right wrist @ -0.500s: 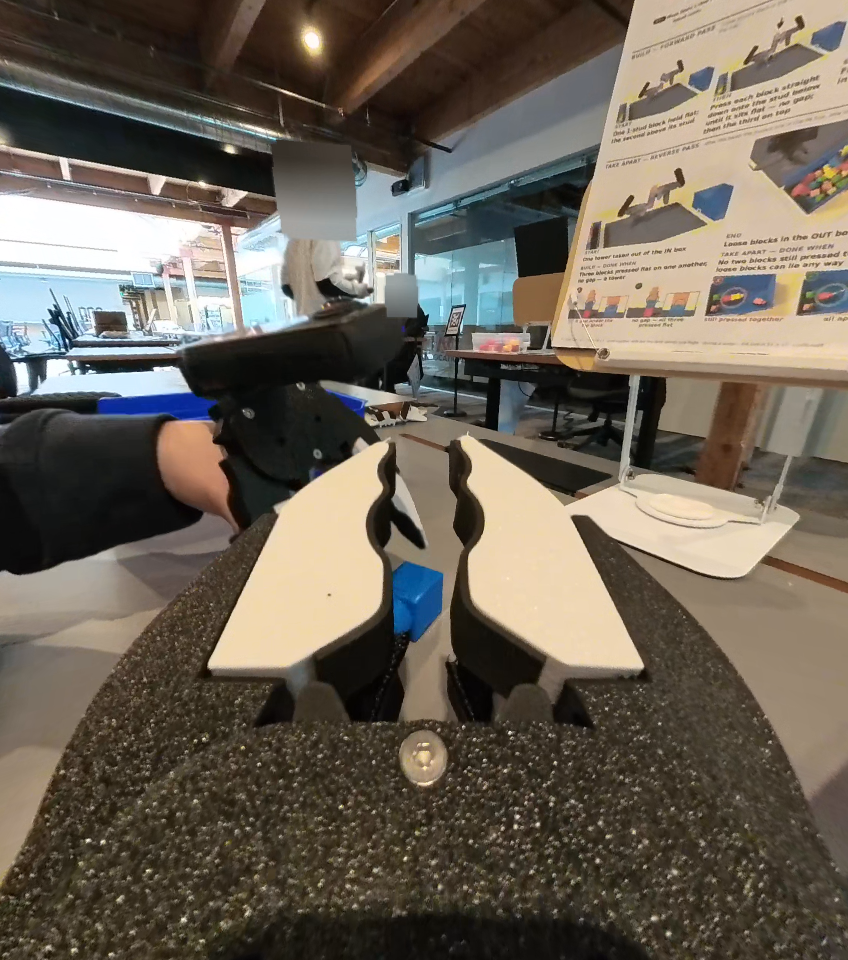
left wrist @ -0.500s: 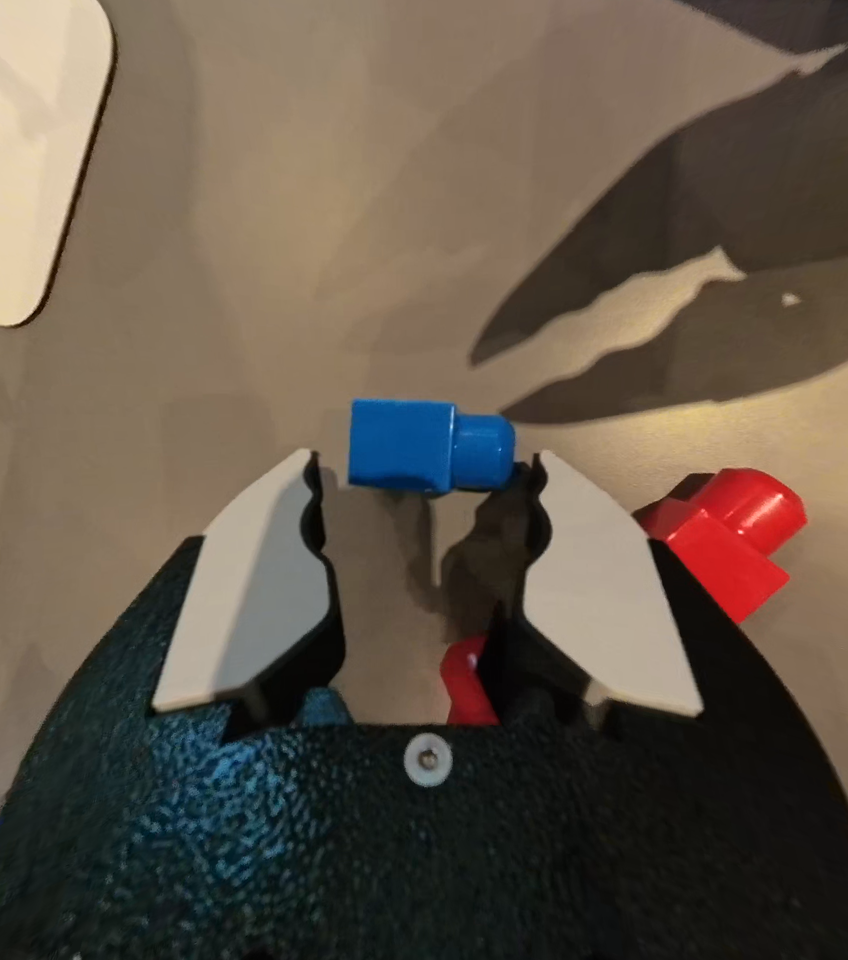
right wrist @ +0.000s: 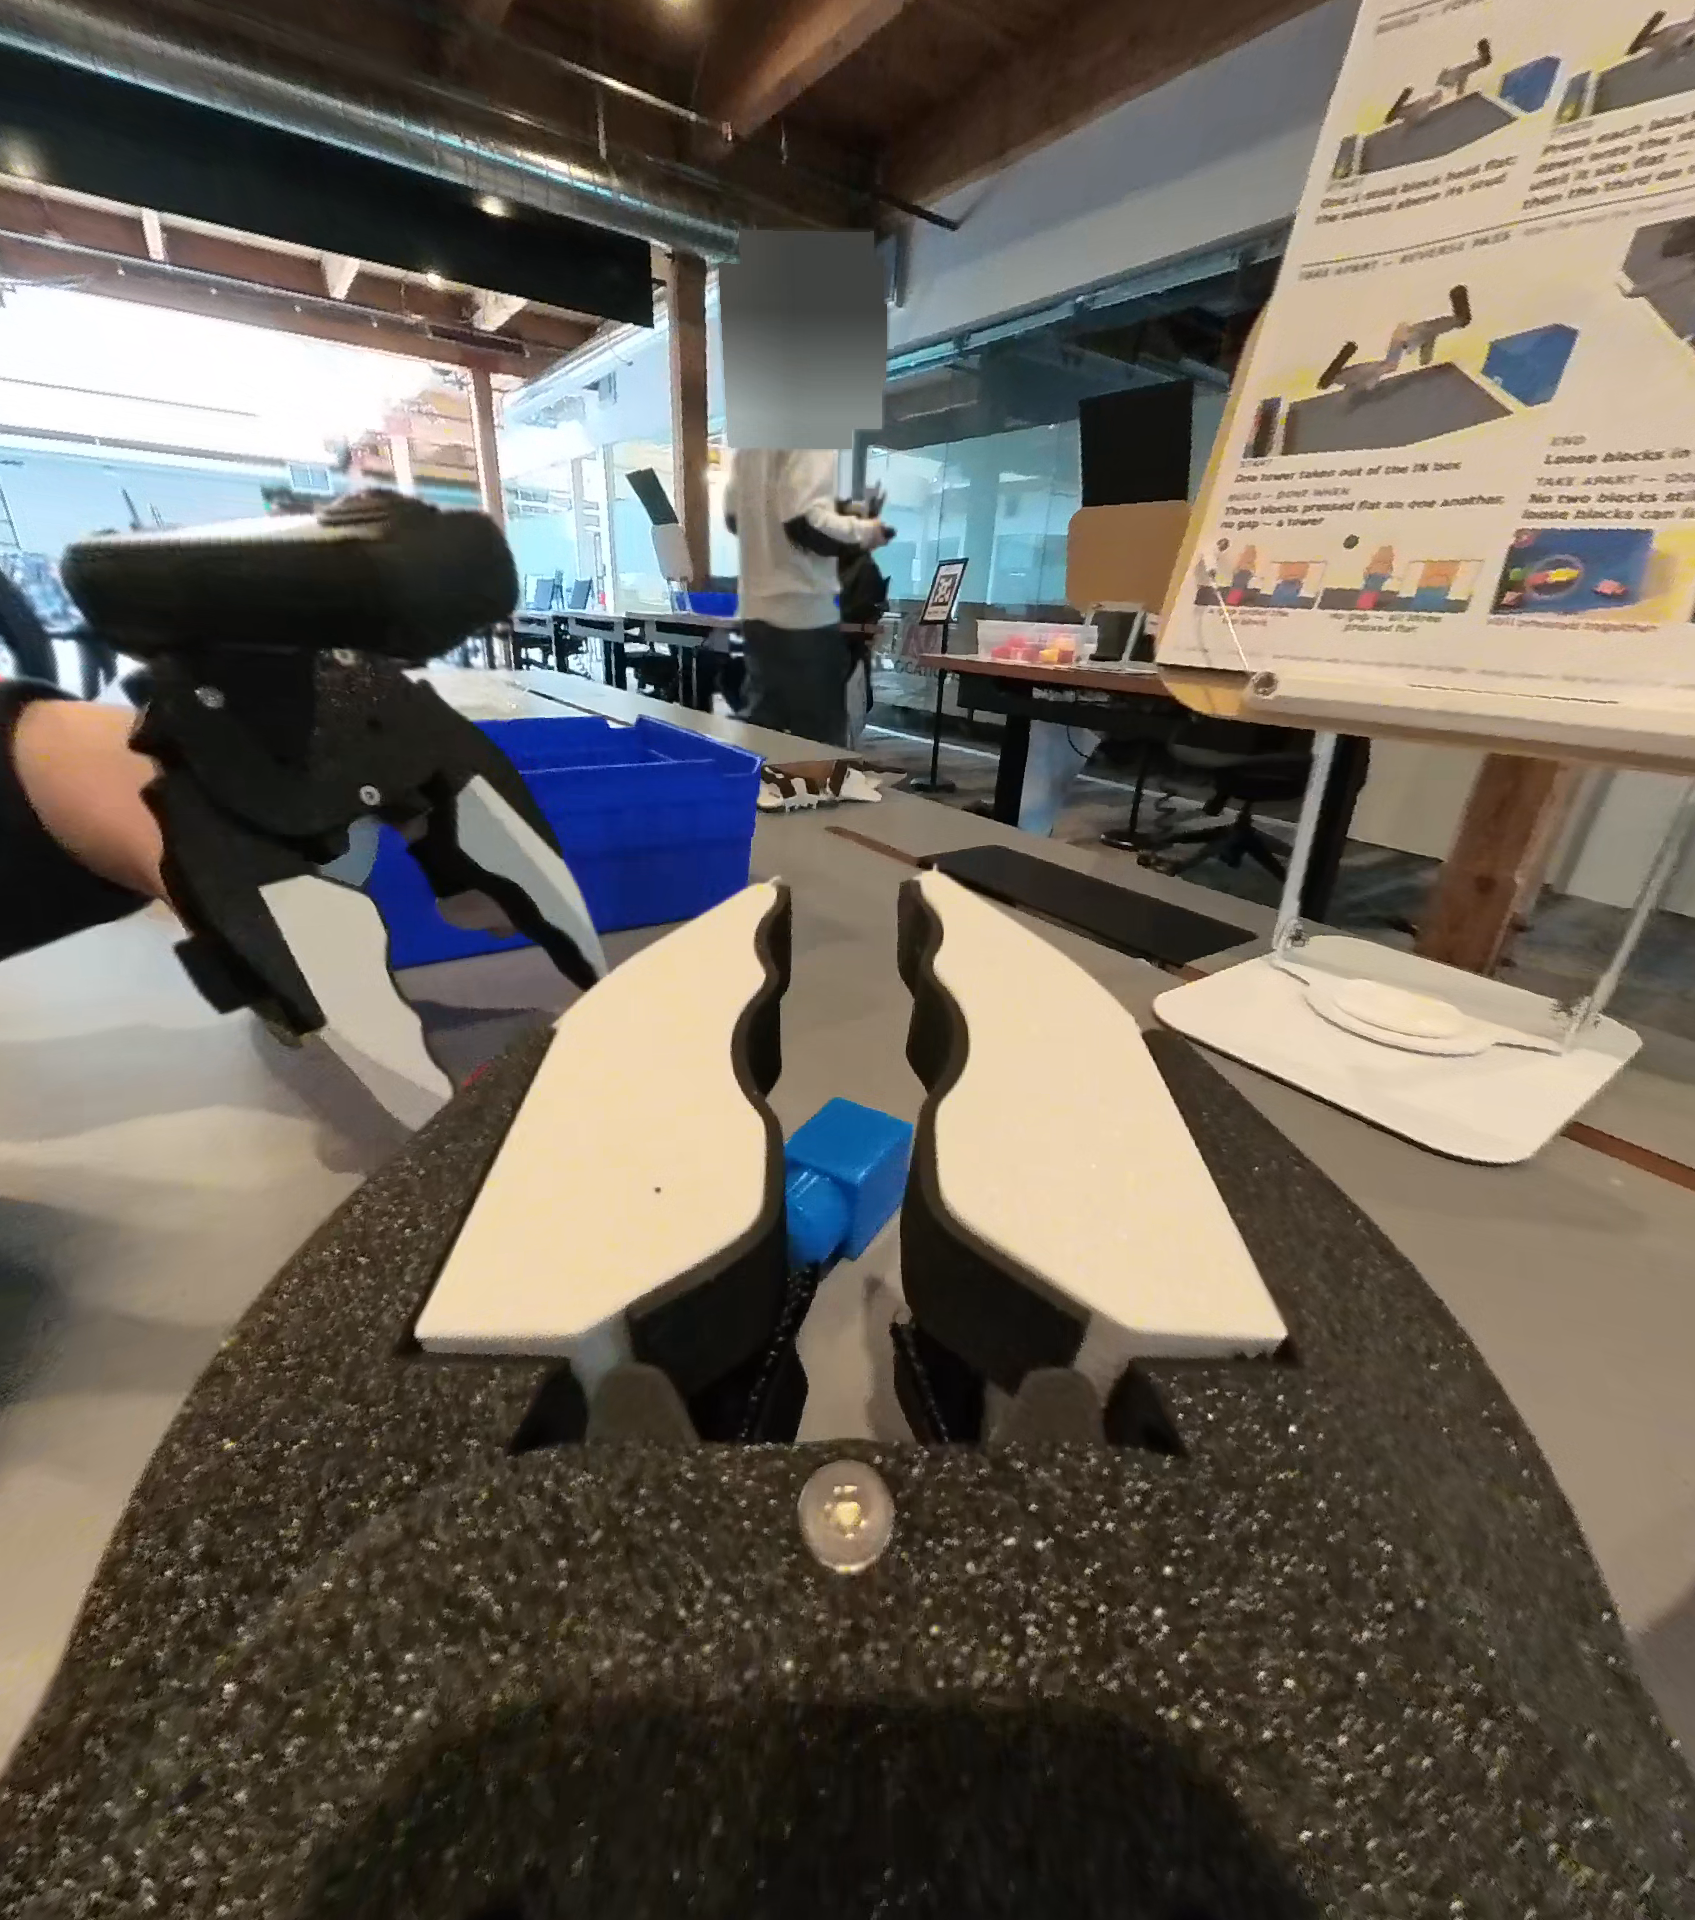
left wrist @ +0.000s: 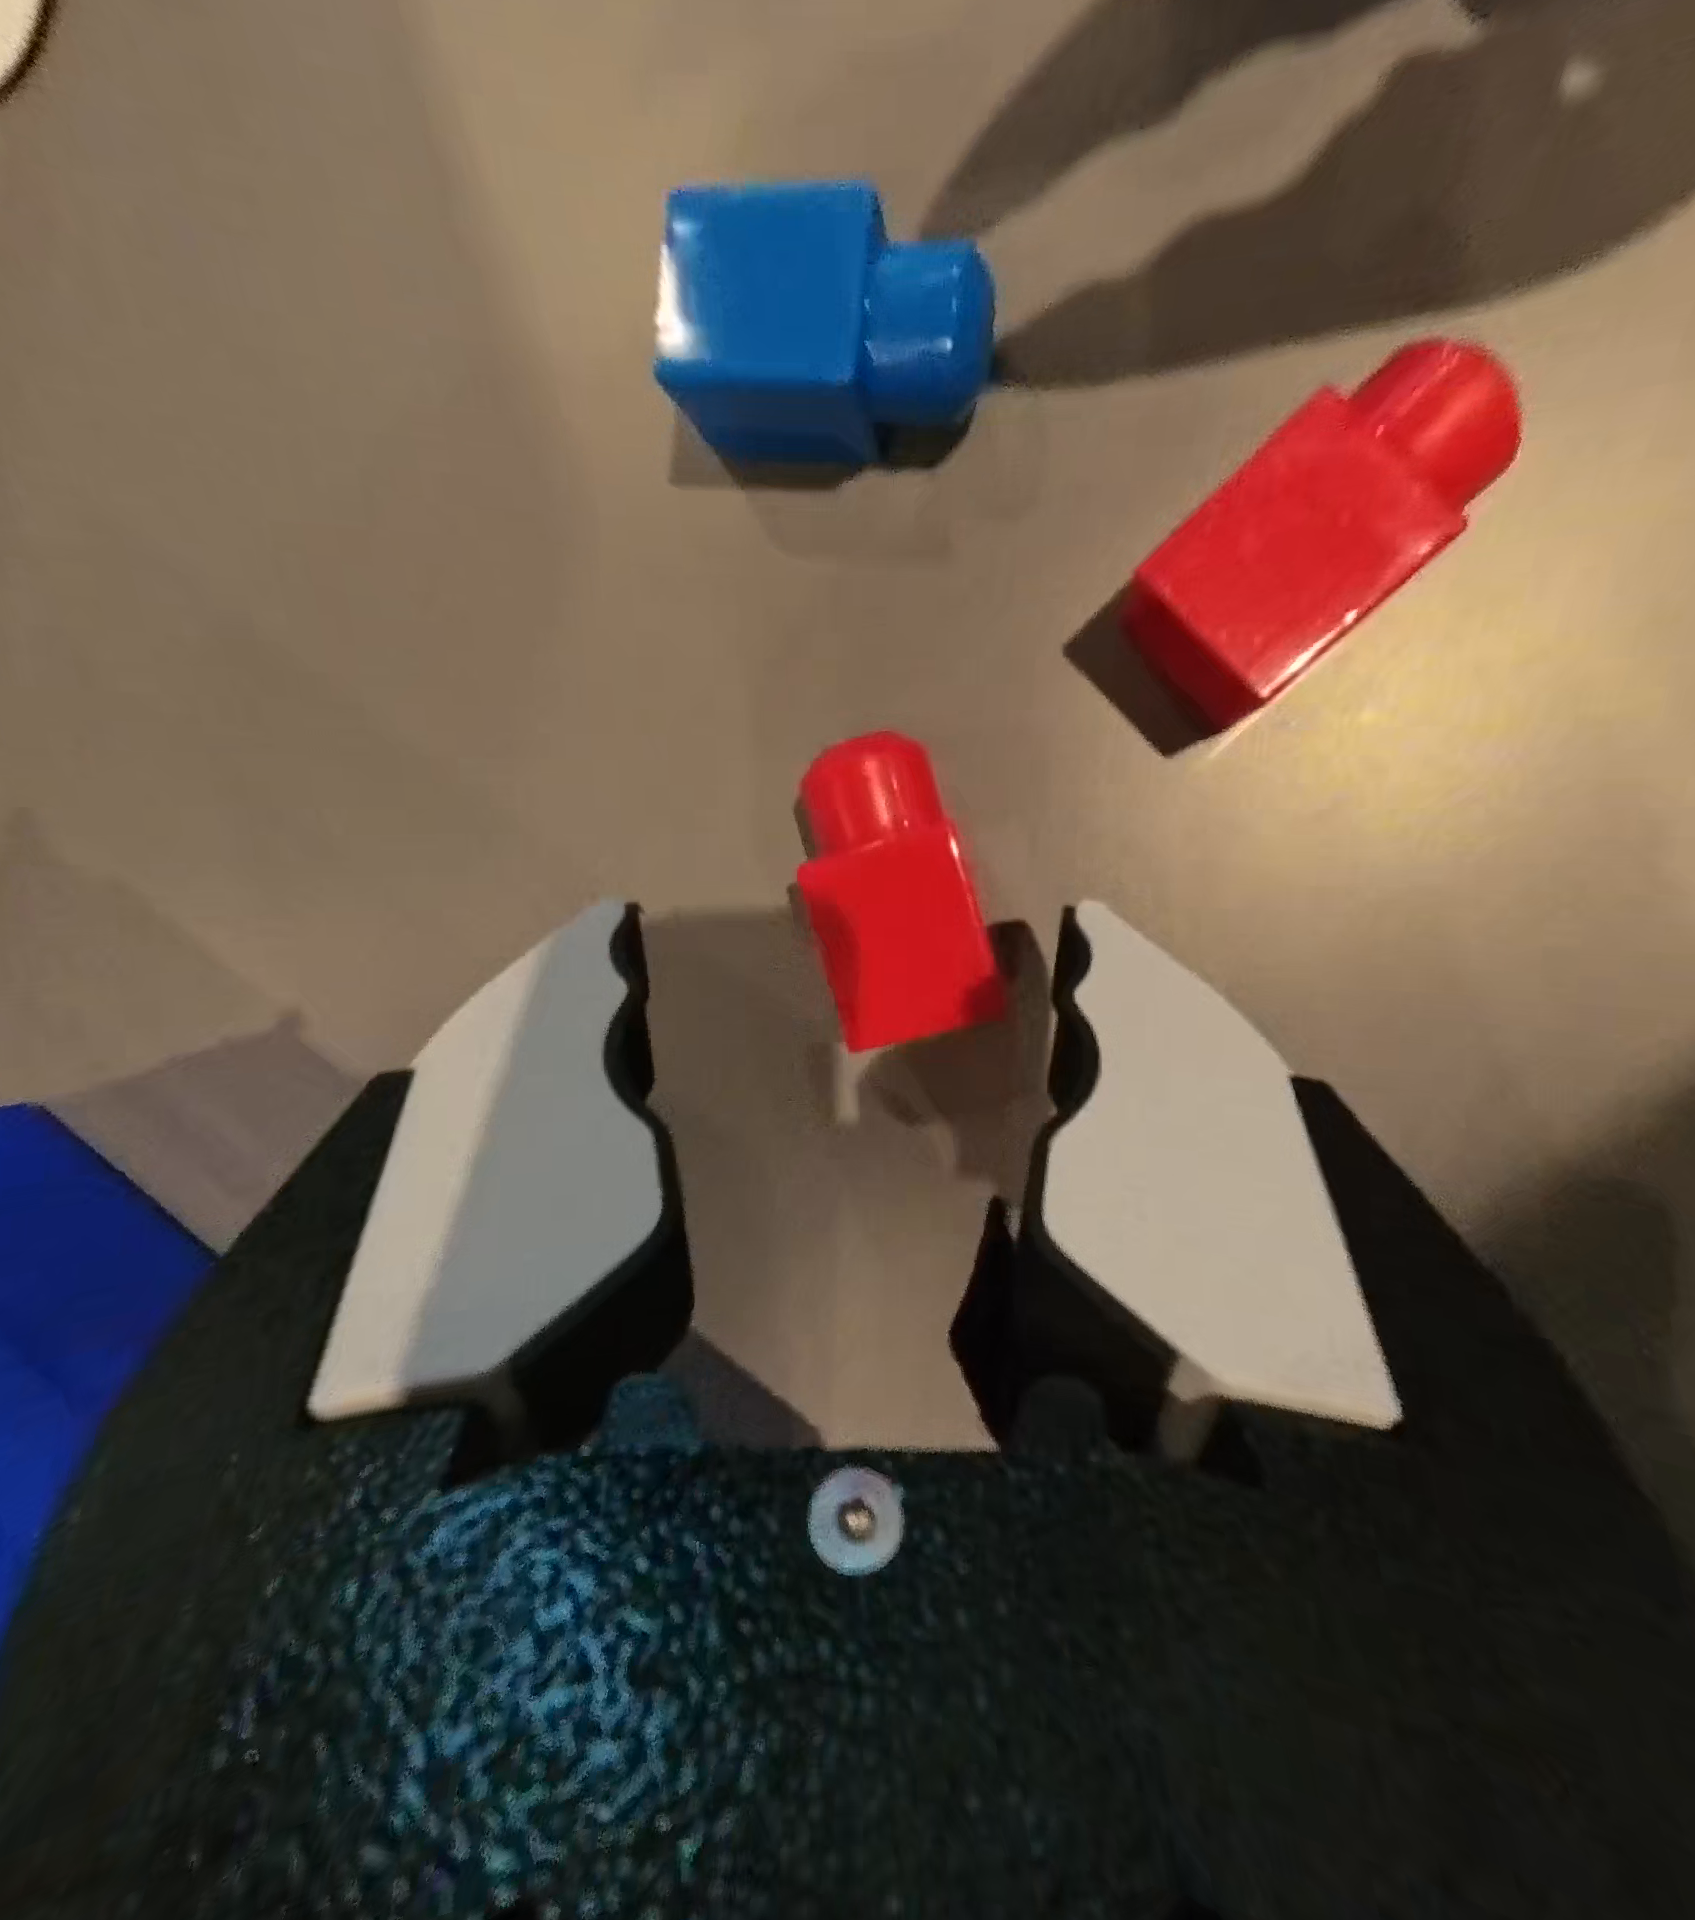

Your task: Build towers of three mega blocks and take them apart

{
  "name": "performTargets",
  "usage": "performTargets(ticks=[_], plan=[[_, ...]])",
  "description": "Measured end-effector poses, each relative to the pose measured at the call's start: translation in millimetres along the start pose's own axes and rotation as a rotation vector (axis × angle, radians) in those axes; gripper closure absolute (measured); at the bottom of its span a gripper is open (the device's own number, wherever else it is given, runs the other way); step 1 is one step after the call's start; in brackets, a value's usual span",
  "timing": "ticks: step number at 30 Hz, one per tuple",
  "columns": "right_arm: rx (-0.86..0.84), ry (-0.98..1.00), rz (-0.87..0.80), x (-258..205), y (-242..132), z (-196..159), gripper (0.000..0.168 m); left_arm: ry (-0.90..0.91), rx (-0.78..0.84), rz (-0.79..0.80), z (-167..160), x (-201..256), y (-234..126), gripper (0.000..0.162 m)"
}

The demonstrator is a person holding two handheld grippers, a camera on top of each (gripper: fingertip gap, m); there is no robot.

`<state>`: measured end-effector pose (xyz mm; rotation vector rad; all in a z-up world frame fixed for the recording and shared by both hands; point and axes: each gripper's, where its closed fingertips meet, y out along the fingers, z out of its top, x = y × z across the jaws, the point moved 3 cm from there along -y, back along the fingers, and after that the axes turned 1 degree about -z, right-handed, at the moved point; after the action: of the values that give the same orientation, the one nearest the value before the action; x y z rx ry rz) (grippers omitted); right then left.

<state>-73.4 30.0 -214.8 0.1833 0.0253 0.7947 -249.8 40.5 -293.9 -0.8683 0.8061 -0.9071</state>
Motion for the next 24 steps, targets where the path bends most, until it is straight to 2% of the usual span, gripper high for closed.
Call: performTargets(ticks=[9, 14, 17, 20, 22, 24], plan=[[-0.04, -0.004, 0.018, -3, 3, -9, 0.149, 0.027, -0.087, 0.011, 0, 1, 12, 0.097], [-0.043, 0.001, 0.023, -4, 3, -10, 0.149, -0.037, -0.21, -0.01, -3, 2, 18, 0.107], [-0.045, 0.001, 0.025, -4, 3, -10, 0.149, -0.065, -0.232, -0.028, -4, 3, 22, 0.114], [-0.049, 0.007, 0.034, -5, 3, -10, 0.149, -0.068, -0.167, -0.043, 1, 4, 20, 0.121], [-0.063, 0.015, 0.054, -7, 4, -12, 0.149, -0.056, -0.031, -0.013, 11, -1, 14, 0.126], [-0.091, 0.024, 0.107, -14, 5, -15, 0.148, -0.029, 0.175, -0.029, 25, 0, 1, 0.126]])
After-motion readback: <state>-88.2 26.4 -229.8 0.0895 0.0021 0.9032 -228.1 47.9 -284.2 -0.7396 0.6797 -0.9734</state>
